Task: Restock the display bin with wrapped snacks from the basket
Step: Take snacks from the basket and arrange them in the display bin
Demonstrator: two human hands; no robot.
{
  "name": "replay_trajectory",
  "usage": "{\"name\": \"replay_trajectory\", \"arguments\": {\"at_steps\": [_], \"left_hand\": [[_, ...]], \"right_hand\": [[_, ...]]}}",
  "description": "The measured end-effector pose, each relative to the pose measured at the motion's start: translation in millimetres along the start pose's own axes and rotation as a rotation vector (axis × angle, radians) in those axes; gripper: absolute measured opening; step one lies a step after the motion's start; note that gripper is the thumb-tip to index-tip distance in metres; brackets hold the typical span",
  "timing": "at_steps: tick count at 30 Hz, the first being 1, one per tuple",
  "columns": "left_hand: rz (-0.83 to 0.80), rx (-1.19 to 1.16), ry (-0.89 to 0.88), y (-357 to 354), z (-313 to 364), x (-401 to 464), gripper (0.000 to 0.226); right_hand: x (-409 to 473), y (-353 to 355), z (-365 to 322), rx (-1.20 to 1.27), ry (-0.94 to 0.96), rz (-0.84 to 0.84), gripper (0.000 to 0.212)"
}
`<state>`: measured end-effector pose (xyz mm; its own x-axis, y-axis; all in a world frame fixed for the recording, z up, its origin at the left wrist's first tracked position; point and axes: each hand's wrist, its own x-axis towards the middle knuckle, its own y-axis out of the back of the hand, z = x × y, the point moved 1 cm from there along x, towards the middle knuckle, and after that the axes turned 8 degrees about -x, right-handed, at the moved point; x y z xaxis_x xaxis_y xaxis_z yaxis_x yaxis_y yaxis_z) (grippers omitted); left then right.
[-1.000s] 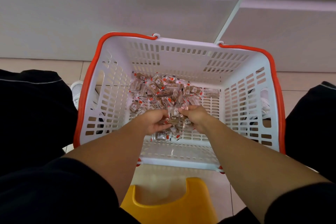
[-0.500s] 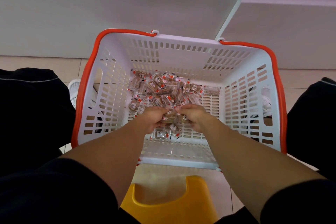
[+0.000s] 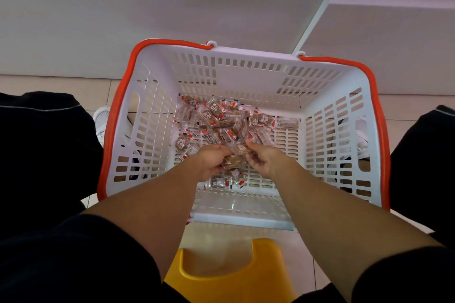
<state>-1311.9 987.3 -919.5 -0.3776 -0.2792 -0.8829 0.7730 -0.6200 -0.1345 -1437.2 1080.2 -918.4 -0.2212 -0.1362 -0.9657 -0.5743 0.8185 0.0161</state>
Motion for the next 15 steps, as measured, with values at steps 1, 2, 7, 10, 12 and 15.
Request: {"name": "replay_trajectory", "arguments": {"at_steps": [1, 2, 7, 10, 12, 15], "left_hand": [[0.004, -0.027, 0.005, 0, 0, -1, 0.013], [0.008, -0.077, 0.016, 0, 0, -1, 0.013], [0.038, -0.257, 0.062, -2, 4, -4, 0.029], [-0.026, -0.271, 0.103, -4, 7, -7, 0.052], [-0.043, -0.193, 0.103, -5, 7, -9, 0.046], [-0.033, -0.142, 0.067, -6, 8, -11, 0.026]], "right_hand": [[1, 0, 1, -0.085, 0.027, 0.050, 0.030], [3, 0, 1, -0.179, 0.062, 0.100, 0.033], [2, -9, 2, -0.304, 0.113, 0.049, 0.017], [-2, -13, 2, -0.315, 0.102, -0.021, 0.014], [-4, -13, 4, -0.314, 0.100, -0.049, 0.017], [-8, -12, 2, -0.342, 0.127, -0.076, 0.016]]}}
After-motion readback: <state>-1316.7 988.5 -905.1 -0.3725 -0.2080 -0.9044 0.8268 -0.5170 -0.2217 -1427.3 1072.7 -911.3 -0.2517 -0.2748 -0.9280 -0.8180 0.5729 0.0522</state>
